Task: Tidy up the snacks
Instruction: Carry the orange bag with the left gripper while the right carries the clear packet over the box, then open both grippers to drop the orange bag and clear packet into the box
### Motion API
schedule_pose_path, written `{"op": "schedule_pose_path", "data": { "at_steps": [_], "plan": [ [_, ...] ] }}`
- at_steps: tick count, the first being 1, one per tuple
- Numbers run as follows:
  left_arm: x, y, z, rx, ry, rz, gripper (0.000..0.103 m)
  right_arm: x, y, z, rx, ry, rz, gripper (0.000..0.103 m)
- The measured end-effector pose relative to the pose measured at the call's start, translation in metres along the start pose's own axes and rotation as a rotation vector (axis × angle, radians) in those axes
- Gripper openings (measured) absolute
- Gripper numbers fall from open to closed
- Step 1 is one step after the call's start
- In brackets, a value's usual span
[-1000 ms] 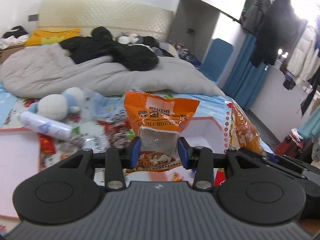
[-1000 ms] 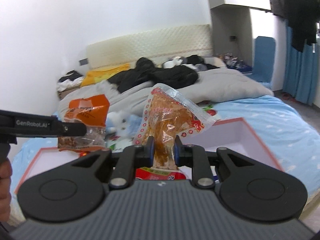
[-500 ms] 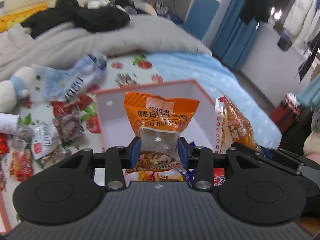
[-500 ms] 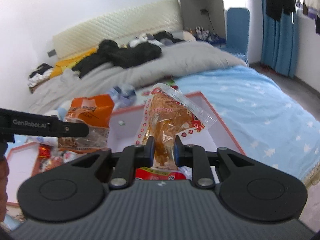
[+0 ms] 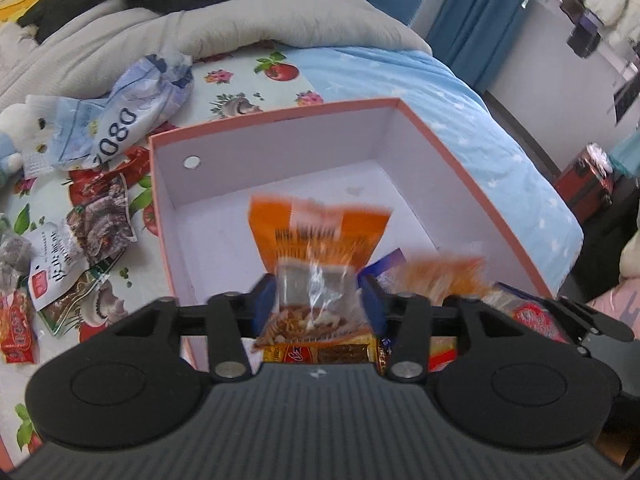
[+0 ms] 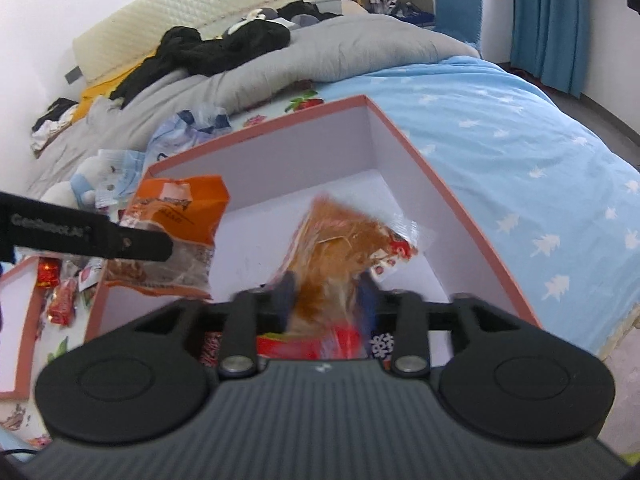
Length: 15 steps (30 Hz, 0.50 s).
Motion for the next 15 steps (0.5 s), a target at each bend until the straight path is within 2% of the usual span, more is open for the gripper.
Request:
{"op": "schedule_pose_path", "data": {
  "at_steps": [1, 2, 7, 15],
  "plan": [
    [0.0, 0.001, -0.004, 0.0, -0.01, -0.003, 0.065, -0.001, -0.001, -0.002, 0.001, -0.003, 0.001, 0.067],
    [0.0, 0.001, -0.01, -0.003, -0.018, -0.002, 0.067, -0.001, 0.0, -0.005, -0.001, -0.007, 0.005, 0.069],
    [0.0, 0.007, -0.049, -0.005, -0.076, -0.005, 0.067, -0.009, 0.007, -0.03, -0.015, -0.055, 0.017, 0.069],
    [0.012, 0.029, -0.135, -0.019, -0.213, -0.013, 0.067, -0.024, 0.047, -0.089, -0.068, -0.185, 0.003, 0.069]
  ]
}}
Point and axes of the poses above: each gripper's, at about its wrist camera, not at the fingertips, and z roughly the way its jaws point, y to its left, x to its underside, the point moved 6 cm from there along z, roughly the way its jaws point, and after that the axes turned 8 degrees about -x, right-handed, at the moved point
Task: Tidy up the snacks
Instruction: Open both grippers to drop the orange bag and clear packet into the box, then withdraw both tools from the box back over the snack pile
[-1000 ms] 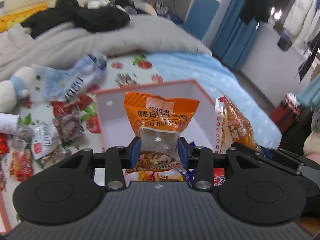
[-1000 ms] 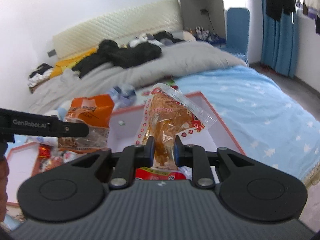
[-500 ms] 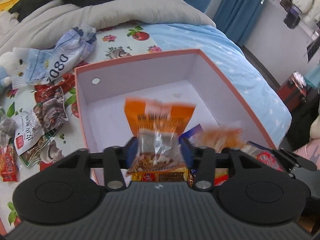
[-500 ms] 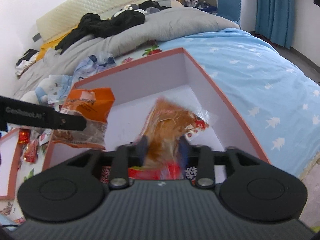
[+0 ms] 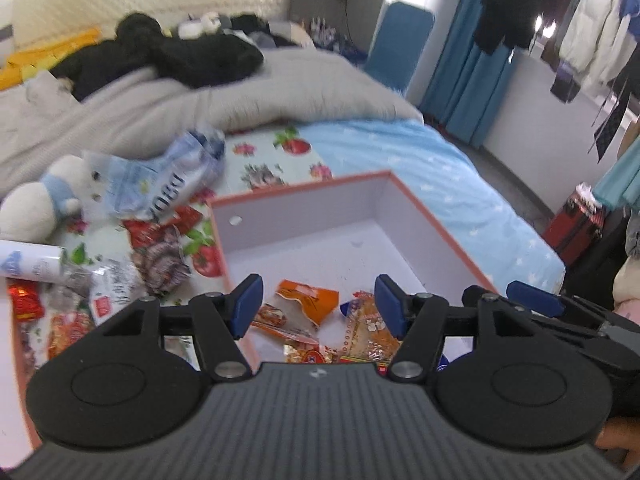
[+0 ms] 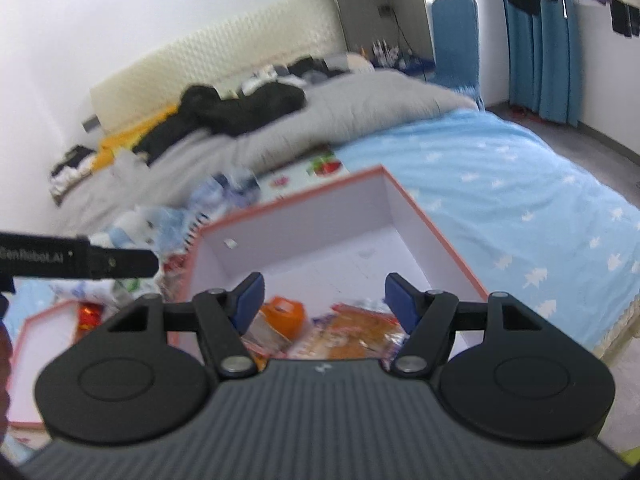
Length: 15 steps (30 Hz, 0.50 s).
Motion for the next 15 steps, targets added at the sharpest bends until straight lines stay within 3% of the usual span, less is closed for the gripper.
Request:
{"op": "schedule_pose_path", "data": {
  "at_steps": [8, 15],
  "plan": [
    [0.013, 0.033, -0.082, -0.028, -0.12, -0.045, 0.067, -0.012, 0.049, -0.054, -0.041, -0.109, -0.065, 0.069],
    [0.054, 0.068, -0.133, -0.078, -0.173, -0.1, 0.067, -0.004, 0.086, -0.081, -0.099, -0.133, -0.1, 0.069]
  ]
}}
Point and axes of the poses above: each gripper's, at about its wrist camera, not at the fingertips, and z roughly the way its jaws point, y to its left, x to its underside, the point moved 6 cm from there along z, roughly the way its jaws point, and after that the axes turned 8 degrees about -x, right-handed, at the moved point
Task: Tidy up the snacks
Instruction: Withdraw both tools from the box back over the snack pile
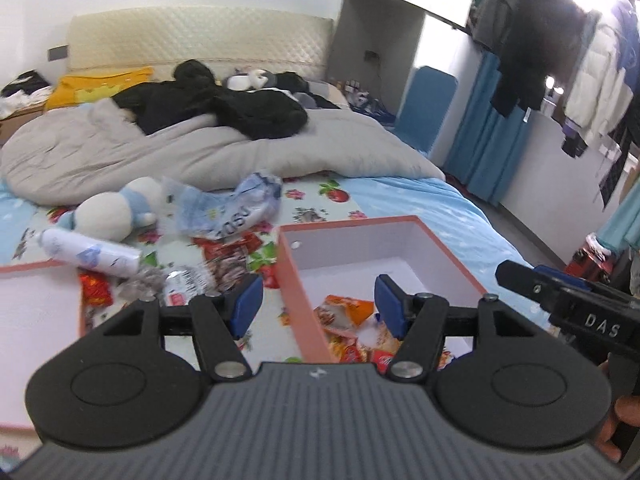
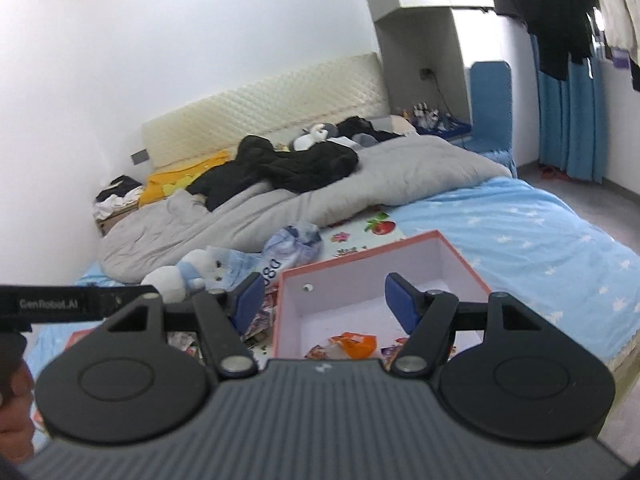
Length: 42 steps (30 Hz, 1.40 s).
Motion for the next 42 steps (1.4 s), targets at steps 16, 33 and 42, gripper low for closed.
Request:
{"op": "schedule_pose_path", "data": {
  "at_steps": [16, 33, 42],
  "plan": [
    [0.078, 0.107, -0.063, -0.166, -0.026, -0.171, 0.067, 0.058, 0.088, -0.004, -0.174, 0.051, -0.118, 0.069],
    [0.124, 0.133, -0.056, -0.223, 0.042, -0.176, 0.067, 0.119, 0.117, 0.013, -0.231, 0.144, -0.126, 0.069],
    [0.13, 0.152, -0.03, -0.224, 0.094, -0.203, 0.067, 0.126, 0.118, 0.031, -0.218, 0.161, -0.144, 0.069]
  ]
}}
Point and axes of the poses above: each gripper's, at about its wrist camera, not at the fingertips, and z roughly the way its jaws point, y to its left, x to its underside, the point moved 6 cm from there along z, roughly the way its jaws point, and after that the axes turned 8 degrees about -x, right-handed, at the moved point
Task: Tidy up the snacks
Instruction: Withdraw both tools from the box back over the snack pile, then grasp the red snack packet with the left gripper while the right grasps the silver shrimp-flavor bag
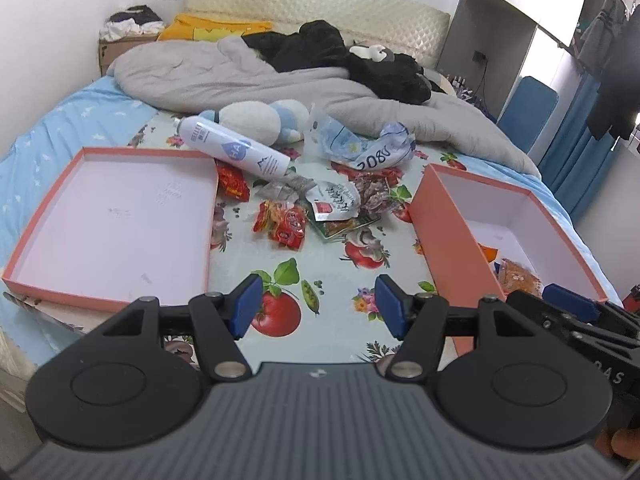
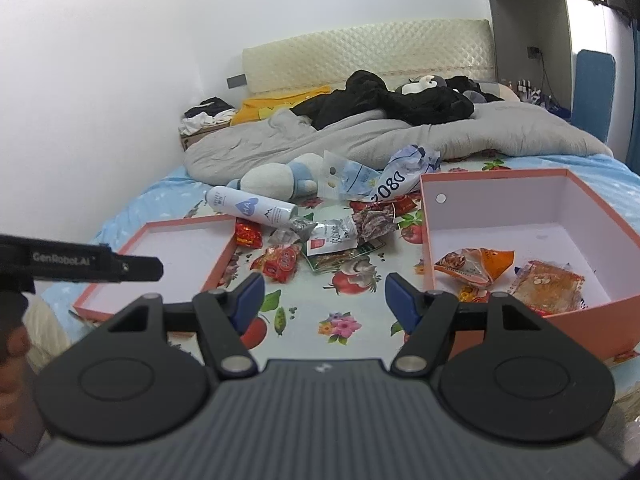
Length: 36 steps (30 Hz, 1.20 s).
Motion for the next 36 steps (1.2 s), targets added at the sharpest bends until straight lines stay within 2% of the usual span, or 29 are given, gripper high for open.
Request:
{"op": "schedule_pose_path", "data": {
  "at_steps": [12, 16, 21, 23, 25, 30, 32, 36],
  "plan": [
    [-0.019, 0.019, 0.072, -0.009, 0.057, 0.008, 0.067, -0.019, 0.004, 0.061, -0.001, 0.019, -0.023, 0.069],
    [-0.024, 0.023, 0.102, 0.024, 0.094, -0.005, 0.067, -0.028, -0.002, 0.088, -0.013, 0.015, -0.003, 0.069],
    [-0.032, 0.027, 0.147, 0.03, 0.123, -0.023, 0.068, -0.037, -0.009, 0.132, -0.009, 0.022, 0.022, 0.069],
    [-0.038, 0.026, 0.162, 0.038, 0.117, -0.028, 0.074, -0.042, -0.014, 0.149, -0.005, 0.014, 0.032, 0.069],
    [-0.044, 0.026, 0.182, 0.036, 0.118, -0.025, 0.076, -0.045, -0.02, 0.172, 0.003, 0.021, 0.047, 0.069],
    [-0.061, 0.023, 0.238, 0.05, 0.136, -0.003, 0.078, -0.044, -0.038, 0.232, 0.025, 0.077, 0.065, 0.069],
    [-0.065, 0.022, 0.259, 0.034, 0.14, 0.006, 0.078, -0.042, -0.046, 0.255, 0.057, 0.107, 0.074, 0.069],
    [-0.066, 0.015, 0.301, 0.031, 0.173, 0.044, 0.078, -0.036, -0.065, 0.3, 0.094, 0.164, 0.153, 0.07]
  ]
}}
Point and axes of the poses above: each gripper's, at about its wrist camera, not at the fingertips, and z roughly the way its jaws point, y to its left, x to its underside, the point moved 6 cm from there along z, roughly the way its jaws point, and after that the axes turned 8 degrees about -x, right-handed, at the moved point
